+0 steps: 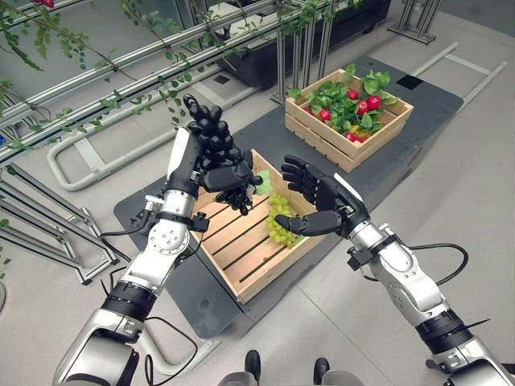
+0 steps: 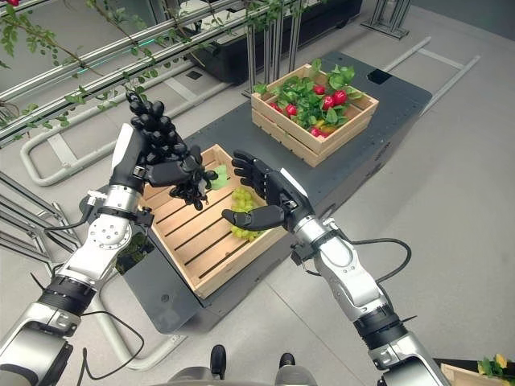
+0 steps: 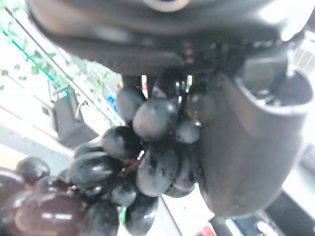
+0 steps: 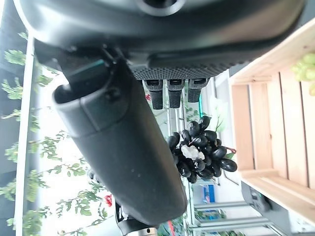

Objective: Pick up the fruits from the basket on one side to the basket on the other side

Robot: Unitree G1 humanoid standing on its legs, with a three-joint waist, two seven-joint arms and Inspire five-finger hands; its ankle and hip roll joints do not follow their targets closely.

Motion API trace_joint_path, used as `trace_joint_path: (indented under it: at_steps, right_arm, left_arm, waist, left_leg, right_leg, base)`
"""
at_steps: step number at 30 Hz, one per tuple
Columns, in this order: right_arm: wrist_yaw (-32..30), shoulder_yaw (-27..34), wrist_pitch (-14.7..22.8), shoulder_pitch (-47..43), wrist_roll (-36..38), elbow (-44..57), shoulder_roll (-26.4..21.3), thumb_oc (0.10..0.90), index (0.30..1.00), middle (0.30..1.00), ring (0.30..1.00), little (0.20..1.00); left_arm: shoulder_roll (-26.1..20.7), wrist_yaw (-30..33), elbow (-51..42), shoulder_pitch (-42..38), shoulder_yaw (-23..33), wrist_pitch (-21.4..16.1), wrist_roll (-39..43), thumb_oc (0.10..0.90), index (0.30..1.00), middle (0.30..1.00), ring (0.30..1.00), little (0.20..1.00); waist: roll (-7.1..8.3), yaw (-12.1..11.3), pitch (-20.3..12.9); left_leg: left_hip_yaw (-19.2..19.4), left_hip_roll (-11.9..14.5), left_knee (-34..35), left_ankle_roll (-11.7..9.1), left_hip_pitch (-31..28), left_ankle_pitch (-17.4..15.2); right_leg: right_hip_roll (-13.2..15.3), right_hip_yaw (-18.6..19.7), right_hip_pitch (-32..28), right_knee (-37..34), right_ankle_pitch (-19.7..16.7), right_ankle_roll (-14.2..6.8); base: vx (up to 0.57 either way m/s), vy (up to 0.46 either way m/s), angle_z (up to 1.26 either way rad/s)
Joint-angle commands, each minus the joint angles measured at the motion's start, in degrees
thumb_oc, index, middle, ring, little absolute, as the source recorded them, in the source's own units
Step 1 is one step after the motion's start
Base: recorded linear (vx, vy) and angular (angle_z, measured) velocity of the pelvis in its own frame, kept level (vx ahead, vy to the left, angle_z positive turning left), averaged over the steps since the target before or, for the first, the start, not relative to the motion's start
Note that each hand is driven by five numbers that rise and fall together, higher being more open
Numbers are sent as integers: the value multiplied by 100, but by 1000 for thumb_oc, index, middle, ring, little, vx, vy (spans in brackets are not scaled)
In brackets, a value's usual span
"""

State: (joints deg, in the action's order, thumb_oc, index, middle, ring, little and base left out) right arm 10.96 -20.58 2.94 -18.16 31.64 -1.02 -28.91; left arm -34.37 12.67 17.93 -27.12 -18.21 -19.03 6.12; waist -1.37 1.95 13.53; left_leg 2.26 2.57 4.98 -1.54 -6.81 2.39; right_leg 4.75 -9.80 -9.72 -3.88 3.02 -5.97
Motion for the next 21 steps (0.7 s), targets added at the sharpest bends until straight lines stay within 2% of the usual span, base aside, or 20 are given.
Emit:
trace_joint_path:
  at_steps: [1, 9, 15, 21]
  right_arm:
    - [365, -28, 150, -326, 777, 399, 210, 800, 900, 900, 900, 900]
    - [421, -311, -173, -377, 1305, 182, 605, 800, 900, 900, 900, 900]
    - [515, -463, -462, -468, 1694, 72, 807, 800, 900, 900, 900, 900]
    - [507, -547, -575, -582, 1828, -2, 965, 800, 900, 900, 900, 900]
  left_arm:
    - [-149, -362, -276, -832, -6, -706, 664, 400, 300, 300, 300, 300]
    - [40, -1172, -568, -975, -334, -982, 1151, 400, 300, 300, 300, 300]
    - [117, -1578, -694, -1133, -499, -1003, 1481, 400, 300, 300, 300, 300]
    - [222, -1861, -706, -1245, -600, -1027, 1755, 400, 300, 300, 300, 300]
  waist:
    - [111, -21, -889]
    - [130, -45, -1001]
    - [134, -47, -1058]
    - [137, -32, -1118]
  left_leg:
    - [131, -159, -36, -67, 49, -163]
    - [174, -132, 2, -52, -60, -226]
    - [182, -110, 2, -56, -96, -251]
    - [195, -89, 2, -64, -142, -280]
  right_leg:
    - [187, 122, 309, -22, -590, 27]
    - [170, 127, 207, -83, -562, 39]
    - [165, 146, 175, -112, -569, 37]
    - [155, 195, 152, -112, -556, 37]
  base:
    - [25, -41, 1]
    - [2, -4, 0]
    - [0, -11, -3]
    - [-1, -5, -3]
